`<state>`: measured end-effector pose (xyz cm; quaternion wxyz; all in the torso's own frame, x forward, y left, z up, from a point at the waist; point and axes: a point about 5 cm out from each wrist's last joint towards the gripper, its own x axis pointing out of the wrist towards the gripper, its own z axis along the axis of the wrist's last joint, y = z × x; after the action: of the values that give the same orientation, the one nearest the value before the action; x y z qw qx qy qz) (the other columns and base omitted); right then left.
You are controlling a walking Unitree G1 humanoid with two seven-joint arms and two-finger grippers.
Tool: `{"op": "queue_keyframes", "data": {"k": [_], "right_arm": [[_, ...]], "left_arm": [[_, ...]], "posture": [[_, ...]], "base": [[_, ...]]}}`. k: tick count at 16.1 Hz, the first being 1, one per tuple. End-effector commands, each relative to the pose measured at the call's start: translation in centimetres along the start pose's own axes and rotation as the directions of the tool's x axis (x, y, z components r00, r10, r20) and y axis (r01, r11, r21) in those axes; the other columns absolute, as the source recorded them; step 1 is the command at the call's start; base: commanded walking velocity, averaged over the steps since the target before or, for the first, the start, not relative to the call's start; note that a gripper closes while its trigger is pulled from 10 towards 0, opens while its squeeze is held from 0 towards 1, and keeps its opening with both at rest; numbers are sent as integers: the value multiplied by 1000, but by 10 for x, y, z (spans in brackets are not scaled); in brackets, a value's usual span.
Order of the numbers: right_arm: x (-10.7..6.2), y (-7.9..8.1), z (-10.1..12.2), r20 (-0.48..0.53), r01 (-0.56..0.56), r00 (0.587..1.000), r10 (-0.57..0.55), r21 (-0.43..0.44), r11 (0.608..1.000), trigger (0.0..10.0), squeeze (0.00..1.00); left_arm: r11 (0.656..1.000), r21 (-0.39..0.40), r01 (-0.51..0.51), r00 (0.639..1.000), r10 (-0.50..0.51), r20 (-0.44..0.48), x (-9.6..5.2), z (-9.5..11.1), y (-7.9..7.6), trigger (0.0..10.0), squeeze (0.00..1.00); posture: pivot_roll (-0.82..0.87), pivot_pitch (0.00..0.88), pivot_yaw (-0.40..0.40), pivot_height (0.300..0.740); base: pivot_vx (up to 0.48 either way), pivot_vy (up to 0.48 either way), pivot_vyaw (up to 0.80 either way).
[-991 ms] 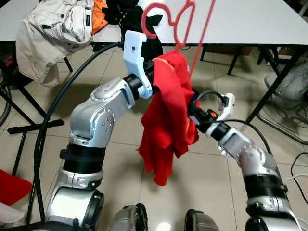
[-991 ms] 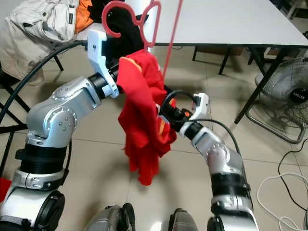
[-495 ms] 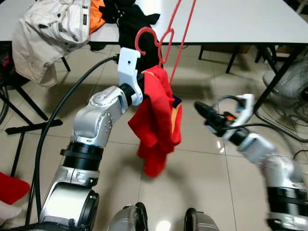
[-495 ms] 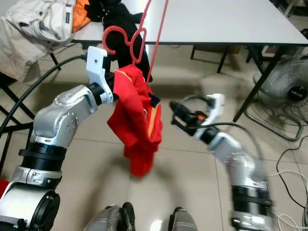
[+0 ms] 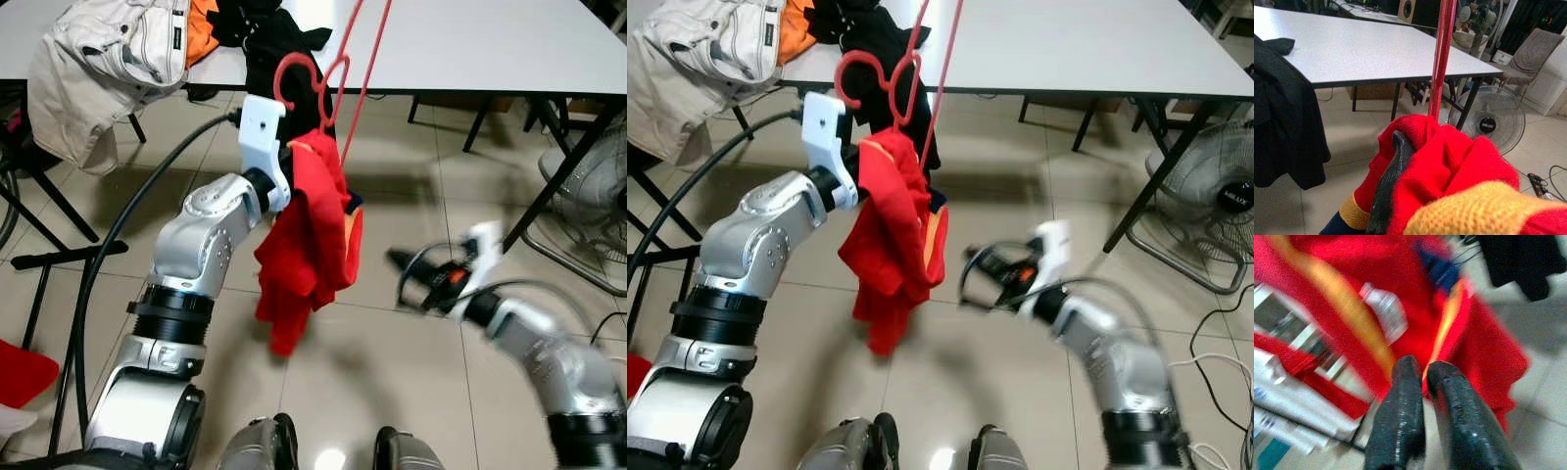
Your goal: Hang hanger
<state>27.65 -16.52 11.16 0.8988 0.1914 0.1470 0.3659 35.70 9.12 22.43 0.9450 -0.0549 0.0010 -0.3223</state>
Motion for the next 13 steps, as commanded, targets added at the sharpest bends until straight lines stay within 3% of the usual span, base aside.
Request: {"op": "queue_keyframes", "data": {"k": [1,8,10,12,13], "right_arm": [[5,3,-9,-53,-11,999,3,-151,989,10000,1000],[10,12,-34,-96,-30,995,4,-270,962,10000,1000],[9,9,-32,-58,1,998,-21,-335,942,10000,1000],[9,6,-32,-83,22,993,-81,-549,836,10000,1000],[9,6,-32,-83,22,993,-81,-549,836,10000,1000]], "left_arm": [[999,13,33,996,-34,87,3,23,-8,10000,0],[999,10,52,994,-52,95,4,24,-13,10000,0],[999,10,54,994,-55,98,5,23,-15,10000,0],[998,8,56,994,-57,98,5,23,-15,10000,0],[998,8,56,994,-57,98,5,23,-15,10000,0]], "posture": [[-214,96,45,740],[-221,106,43,740],[-222,109,44,740],[-225,109,45,740],[-225,109,45,740]], "base": [[0,0,0],[0,0,0],[0,0,0],[0,0,0],[0,0,0]]}}
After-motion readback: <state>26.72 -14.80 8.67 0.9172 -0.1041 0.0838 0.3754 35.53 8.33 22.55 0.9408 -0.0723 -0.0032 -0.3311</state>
